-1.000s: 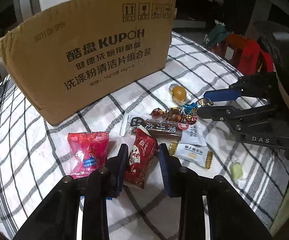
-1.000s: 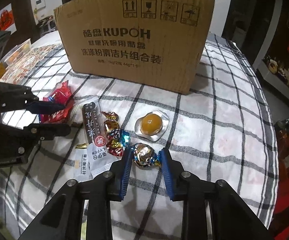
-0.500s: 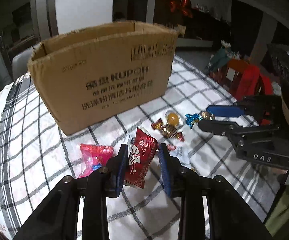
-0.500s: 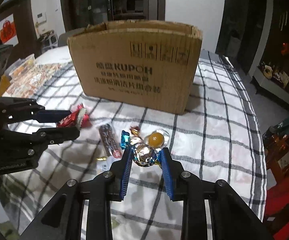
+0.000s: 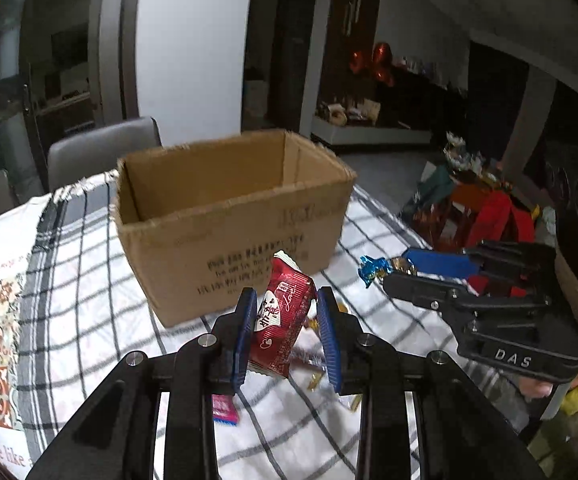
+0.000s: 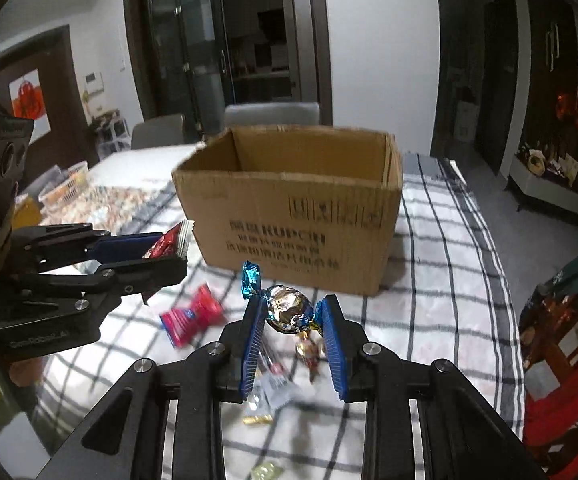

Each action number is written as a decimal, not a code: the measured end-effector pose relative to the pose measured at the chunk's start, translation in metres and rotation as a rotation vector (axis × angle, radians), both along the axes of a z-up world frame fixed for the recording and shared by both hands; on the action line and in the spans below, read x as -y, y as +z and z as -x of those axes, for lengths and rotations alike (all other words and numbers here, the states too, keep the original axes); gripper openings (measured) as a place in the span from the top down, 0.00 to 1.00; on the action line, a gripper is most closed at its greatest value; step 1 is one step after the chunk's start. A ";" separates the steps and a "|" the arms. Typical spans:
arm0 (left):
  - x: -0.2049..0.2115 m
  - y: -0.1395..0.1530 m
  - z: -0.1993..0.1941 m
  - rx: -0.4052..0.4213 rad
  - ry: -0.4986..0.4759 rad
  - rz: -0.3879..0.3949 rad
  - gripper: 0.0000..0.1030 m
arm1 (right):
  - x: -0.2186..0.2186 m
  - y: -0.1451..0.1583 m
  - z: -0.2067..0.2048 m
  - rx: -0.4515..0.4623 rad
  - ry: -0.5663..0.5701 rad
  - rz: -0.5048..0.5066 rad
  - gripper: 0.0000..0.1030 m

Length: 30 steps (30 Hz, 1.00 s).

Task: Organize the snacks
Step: 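Carry both items over the box and open both tools to drop them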

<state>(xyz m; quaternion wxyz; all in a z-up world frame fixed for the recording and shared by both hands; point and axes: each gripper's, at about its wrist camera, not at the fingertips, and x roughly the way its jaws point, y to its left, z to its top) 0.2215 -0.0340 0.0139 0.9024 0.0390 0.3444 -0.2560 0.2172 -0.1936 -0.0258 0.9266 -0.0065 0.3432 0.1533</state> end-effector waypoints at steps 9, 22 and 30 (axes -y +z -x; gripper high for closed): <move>-0.008 0.036 -0.020 0.075 0.050 0.028 0.70 | -0.003 0.036 -0.021 0.072 -0.012 -0.040 0.70; -0.013 0.073 -0.066 0.118 0.081 0.045 0.70 | -0.001 0.080 -0.069 0.117 -0.019 -0.055 0.70; -0.014 0.082 -0.101 0.088 0.088 0.046 0.70 | -0.006 0.087 -0.101 0.106 -0.023 -0.029 0.70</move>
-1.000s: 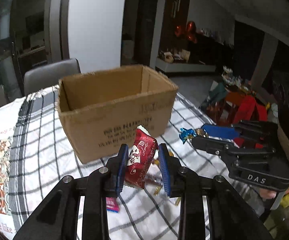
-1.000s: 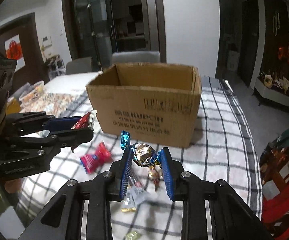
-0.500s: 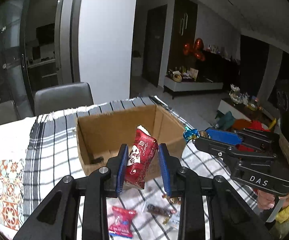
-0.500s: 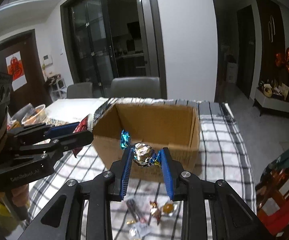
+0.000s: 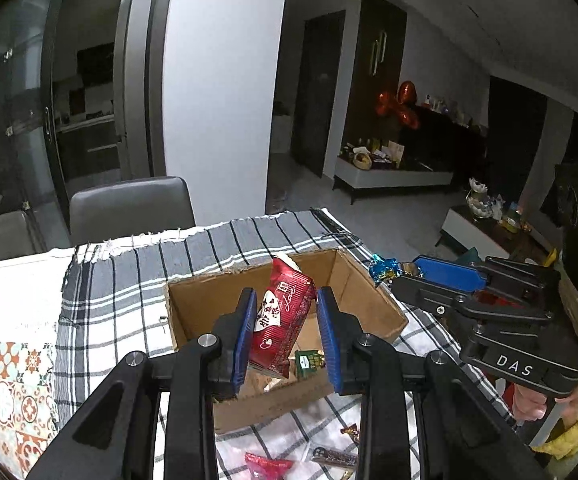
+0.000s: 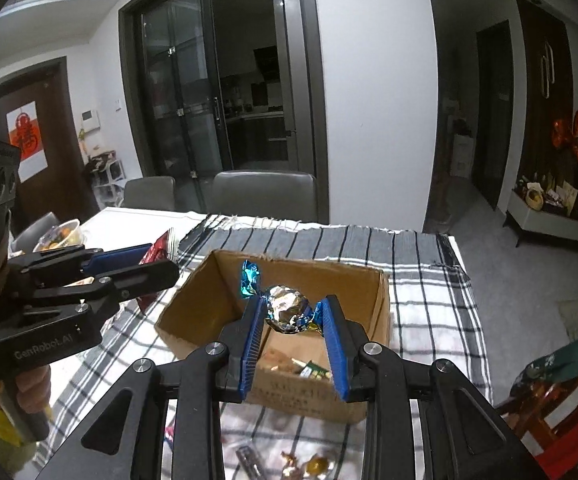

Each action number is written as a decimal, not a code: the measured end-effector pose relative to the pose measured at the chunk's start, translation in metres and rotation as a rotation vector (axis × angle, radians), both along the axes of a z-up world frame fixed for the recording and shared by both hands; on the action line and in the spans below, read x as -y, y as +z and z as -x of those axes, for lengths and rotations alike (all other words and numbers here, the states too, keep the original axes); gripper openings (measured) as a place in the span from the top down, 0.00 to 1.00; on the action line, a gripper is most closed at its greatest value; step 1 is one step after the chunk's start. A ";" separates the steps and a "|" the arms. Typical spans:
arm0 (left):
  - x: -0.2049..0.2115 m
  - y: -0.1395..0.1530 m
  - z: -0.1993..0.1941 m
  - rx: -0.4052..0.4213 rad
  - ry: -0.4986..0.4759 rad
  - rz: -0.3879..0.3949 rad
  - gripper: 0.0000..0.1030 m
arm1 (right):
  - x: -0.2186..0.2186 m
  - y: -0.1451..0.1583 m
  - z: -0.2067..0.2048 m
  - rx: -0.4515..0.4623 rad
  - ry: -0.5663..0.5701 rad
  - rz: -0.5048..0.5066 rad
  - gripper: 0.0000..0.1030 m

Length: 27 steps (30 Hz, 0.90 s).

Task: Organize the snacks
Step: 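Carry both items over the box and open both tools to drop them, then grasp the pink-red candy packet with left tool while right tool grasps the long white bar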

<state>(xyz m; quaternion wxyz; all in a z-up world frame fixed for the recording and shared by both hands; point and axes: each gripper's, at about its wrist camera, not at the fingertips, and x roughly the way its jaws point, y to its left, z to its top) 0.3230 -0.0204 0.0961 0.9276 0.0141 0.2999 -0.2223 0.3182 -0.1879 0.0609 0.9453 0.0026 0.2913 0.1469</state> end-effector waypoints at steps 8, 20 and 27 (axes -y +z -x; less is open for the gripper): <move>0.007 -0.003 -0.028 -0.026 0.014 -0.032 0.64 | 0.001 -0.004 -0.024 -0.029 -0.022 0.015 0.69; -0.002 -0.011 -0.002 -0.004 0.101 -0.119 0.37 | 0.008 -0.011 -0.006 -0.034 -0.093 0.039 0.49; -0.011 -0.015 0.046 0.041 0.096 -0.143 0.37 | 0.002 -0.012 0.025 -0.001 -0.087 0.023 0.49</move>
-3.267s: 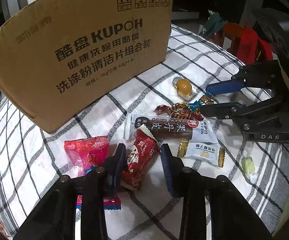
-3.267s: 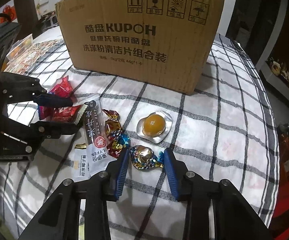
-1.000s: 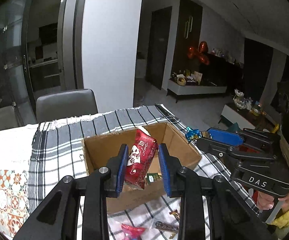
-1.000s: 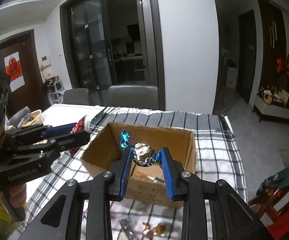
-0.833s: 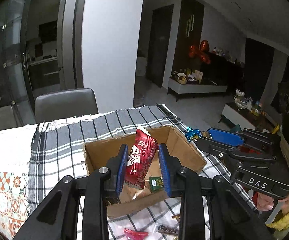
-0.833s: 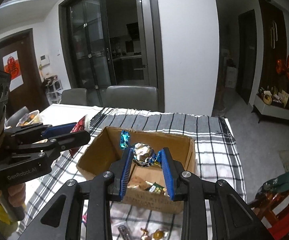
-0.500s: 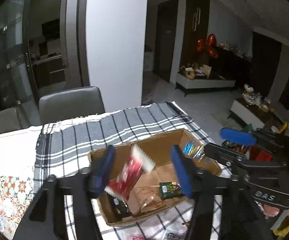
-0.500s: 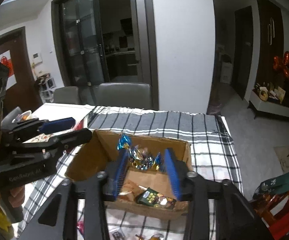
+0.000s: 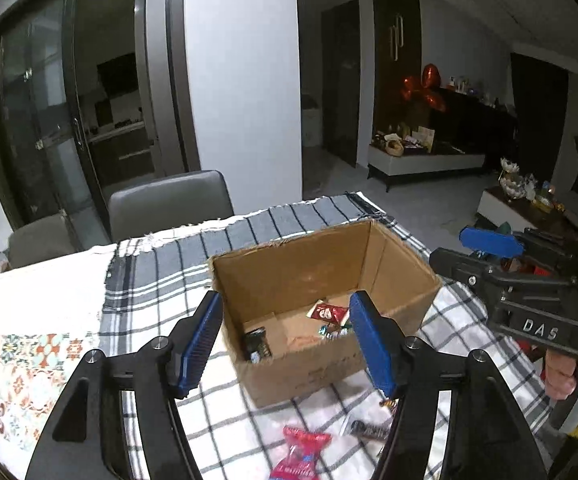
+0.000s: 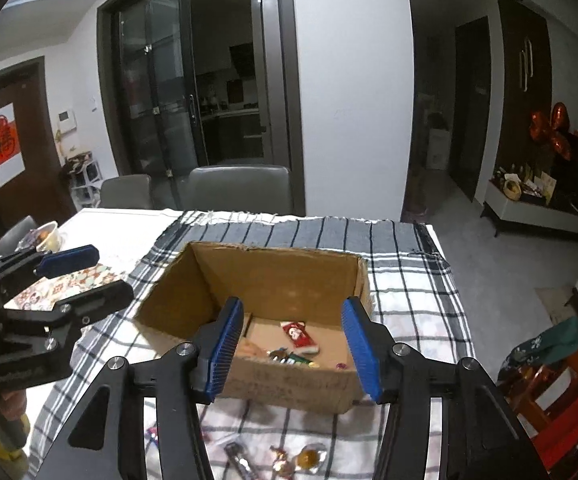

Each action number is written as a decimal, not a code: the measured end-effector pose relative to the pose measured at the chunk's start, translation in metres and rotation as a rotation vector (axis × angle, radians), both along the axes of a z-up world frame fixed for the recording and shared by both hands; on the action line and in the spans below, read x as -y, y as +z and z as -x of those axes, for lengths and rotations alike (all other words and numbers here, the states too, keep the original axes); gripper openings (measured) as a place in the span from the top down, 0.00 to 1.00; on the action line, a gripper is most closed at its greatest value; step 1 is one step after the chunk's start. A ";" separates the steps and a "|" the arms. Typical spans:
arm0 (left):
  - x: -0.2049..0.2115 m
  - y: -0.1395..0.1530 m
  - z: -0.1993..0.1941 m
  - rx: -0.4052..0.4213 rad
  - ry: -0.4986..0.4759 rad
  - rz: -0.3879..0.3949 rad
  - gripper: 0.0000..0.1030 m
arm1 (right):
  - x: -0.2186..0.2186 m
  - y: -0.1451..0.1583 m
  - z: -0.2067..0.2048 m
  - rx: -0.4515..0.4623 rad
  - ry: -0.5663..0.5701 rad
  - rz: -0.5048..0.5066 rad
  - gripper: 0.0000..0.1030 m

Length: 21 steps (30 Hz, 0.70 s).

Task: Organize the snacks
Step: 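Grasp the pink-red candy packet with left tool while right tool grasps the long white bar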

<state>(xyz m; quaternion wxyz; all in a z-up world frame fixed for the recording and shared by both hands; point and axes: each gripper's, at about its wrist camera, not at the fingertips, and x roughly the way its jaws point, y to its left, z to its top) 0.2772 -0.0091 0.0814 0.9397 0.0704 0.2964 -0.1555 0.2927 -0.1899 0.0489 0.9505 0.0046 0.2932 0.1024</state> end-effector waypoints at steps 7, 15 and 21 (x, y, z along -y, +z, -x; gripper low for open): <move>-0.009 -0.008 0.038 0.041 -0.008 -0.021 0.37 | -0.009 -0.009 0.030 -0.004 0.054 0.002 0.49; -0.016 -0.044 0.072 0.037 -0.016 -0.059 0.37 | -0.023 -0.042 0.052 -0.043 0.102 0.031 0.49; -0.020 -0.068 0.080 -0.004 -0.026 -0.081 0.37 | -0.031 -0.066 0.059 -0.078 0.133 0.044 0.49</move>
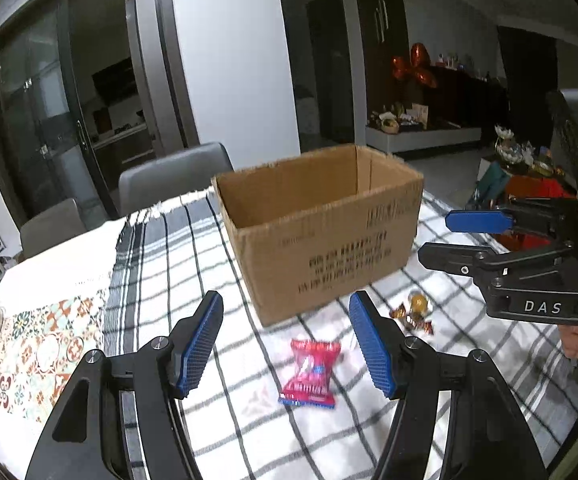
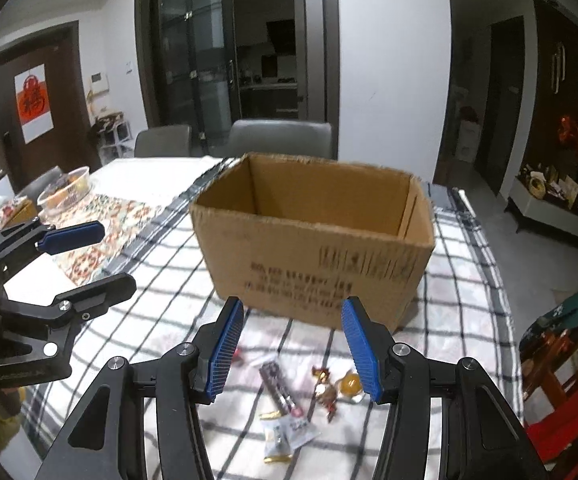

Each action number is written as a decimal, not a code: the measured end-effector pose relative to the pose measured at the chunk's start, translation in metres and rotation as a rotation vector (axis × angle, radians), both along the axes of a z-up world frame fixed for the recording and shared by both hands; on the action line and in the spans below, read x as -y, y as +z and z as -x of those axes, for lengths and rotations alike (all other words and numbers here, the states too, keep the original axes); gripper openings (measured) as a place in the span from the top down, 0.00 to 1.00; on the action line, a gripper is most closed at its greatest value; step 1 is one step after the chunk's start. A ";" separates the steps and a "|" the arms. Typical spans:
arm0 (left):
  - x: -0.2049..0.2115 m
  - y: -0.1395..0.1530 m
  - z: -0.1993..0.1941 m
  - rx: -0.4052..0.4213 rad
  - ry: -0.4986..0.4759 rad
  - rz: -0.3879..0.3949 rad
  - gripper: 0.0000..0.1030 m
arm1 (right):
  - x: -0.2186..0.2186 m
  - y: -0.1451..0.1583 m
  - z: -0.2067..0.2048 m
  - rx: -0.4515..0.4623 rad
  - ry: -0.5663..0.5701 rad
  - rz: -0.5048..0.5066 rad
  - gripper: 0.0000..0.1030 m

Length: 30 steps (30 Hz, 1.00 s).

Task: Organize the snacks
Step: 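Grasp the pink-red candy packet with left tool while right tool grasps the long white bar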

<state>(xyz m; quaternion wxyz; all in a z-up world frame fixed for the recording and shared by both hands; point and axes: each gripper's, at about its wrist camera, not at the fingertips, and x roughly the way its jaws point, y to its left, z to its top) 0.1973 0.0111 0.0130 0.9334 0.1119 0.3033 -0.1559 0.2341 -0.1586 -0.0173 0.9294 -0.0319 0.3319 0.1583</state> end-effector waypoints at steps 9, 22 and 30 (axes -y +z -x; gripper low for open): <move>0.002 -0.035 0.003 -0.089 -0.028 -0.031 0.37 | -0.008 -0.046 0.000 -0.138 0.056 0.012 0.49; 0.005 -0.083 -0.013 -0.192 -0.084 -0.046 0.42 | -0.017 -0.089 -0.010 -0.281 0.129 0.069 0.55; 0.004 -0.106 -0.036 -0.265 -0.096 -0.028 0.51 | -0.023 -0.105 -0.023 -0.313 0.160 0.113 0.59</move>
